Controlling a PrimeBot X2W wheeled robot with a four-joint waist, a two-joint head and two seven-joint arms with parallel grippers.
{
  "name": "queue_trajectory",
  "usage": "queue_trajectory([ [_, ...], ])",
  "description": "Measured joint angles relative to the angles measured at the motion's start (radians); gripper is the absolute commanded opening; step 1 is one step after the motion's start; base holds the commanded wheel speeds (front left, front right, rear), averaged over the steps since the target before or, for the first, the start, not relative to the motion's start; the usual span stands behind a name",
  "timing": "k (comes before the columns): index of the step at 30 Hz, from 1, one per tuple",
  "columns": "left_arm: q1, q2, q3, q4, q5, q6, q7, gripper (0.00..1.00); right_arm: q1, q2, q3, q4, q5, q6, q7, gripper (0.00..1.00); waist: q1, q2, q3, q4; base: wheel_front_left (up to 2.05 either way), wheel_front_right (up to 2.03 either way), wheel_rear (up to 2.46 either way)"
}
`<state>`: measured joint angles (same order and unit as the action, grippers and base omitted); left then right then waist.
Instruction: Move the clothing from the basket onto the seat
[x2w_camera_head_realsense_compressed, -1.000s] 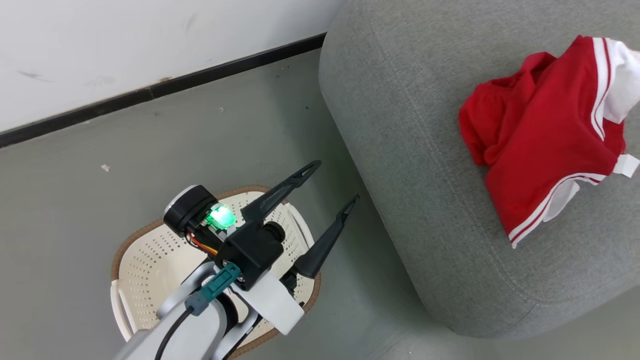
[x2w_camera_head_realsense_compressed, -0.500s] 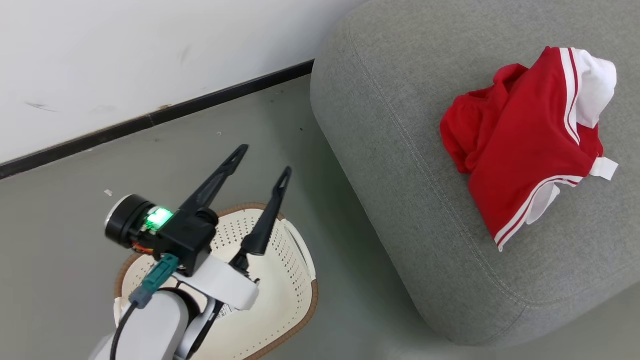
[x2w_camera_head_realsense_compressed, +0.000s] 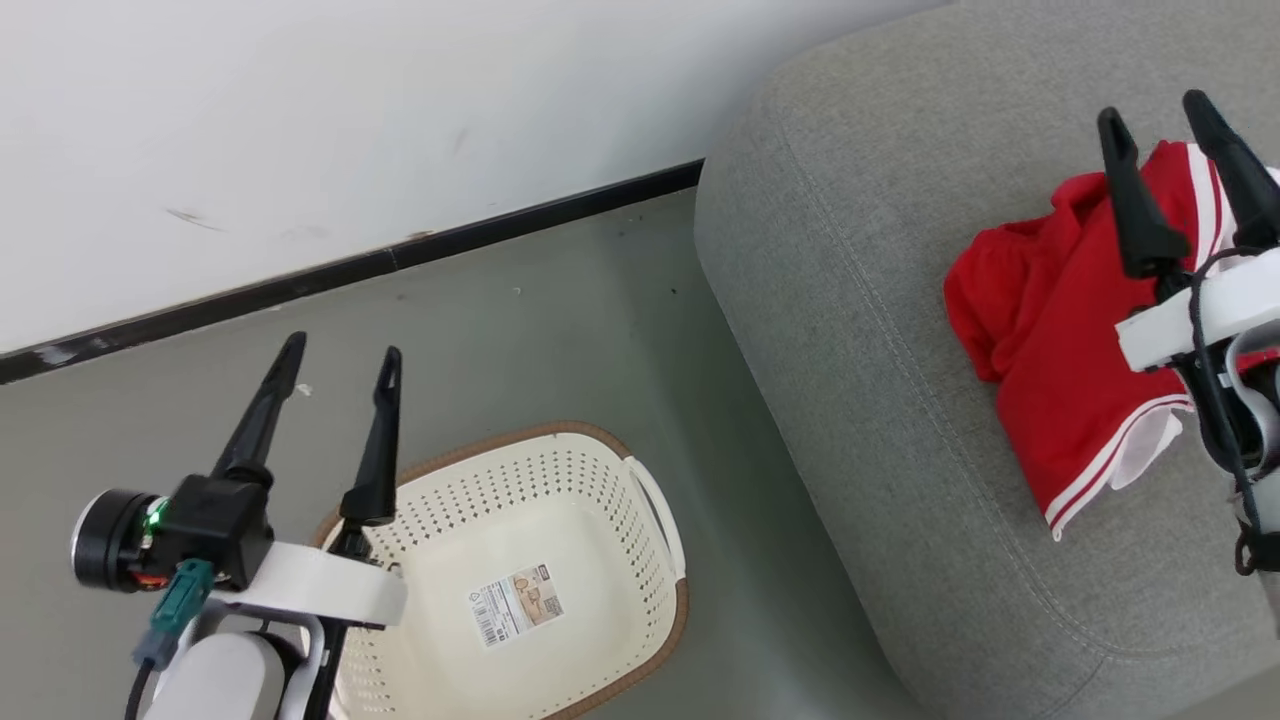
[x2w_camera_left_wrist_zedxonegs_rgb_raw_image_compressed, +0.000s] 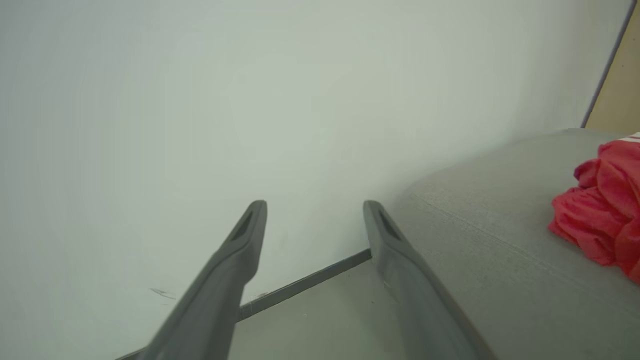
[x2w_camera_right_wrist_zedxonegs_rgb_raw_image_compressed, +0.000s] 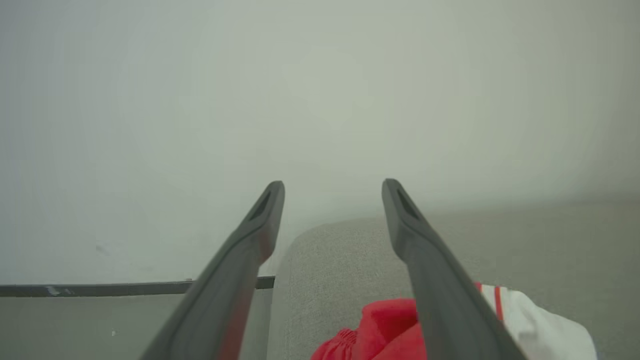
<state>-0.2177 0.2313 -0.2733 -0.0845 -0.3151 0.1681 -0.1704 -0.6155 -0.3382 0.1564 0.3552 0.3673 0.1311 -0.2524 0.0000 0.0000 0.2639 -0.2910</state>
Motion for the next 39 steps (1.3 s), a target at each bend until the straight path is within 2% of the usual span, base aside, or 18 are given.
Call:
queue_trajectory([
  [8,0.082,-0.006,0.083,0.027,-0.03,0.059,-0.042,1.0,0.047,0.073,0.046,-0.07,-0.045,0.0,-0.003,1.0,0.0,0.0,-0.033,0.062,0.0,0.0,0.0],
  [13,0.133,-0.017,0.105,0.043,-0.056,0.075,-0.057,1.0,0.114,0.116,0.052,-0.091,-0.069,0.0,-0.003,1.0,0.0,0.0,-0.054,0.1,0.0,0.0,0.0],
  [22,0.177,-0.038,0.123,0.06,-0.071,0.076,-0.069,1.0,0.209,0.184,0.022,-0.174,-0.129,0.0,-0.003,1.0,0.0,0.0,-0.096,0.164,0.0,0.0,0.0],
  [39,0.249,-0.038,0.121,0.077,-0.061,0.067,-0.078,1.0,0.491,0.26,-0.083,-0.27,-0.247,0.0,-0.003,1.0,0.0,0.0,-0.197,0.243,0.0,0.0,0.0],
])
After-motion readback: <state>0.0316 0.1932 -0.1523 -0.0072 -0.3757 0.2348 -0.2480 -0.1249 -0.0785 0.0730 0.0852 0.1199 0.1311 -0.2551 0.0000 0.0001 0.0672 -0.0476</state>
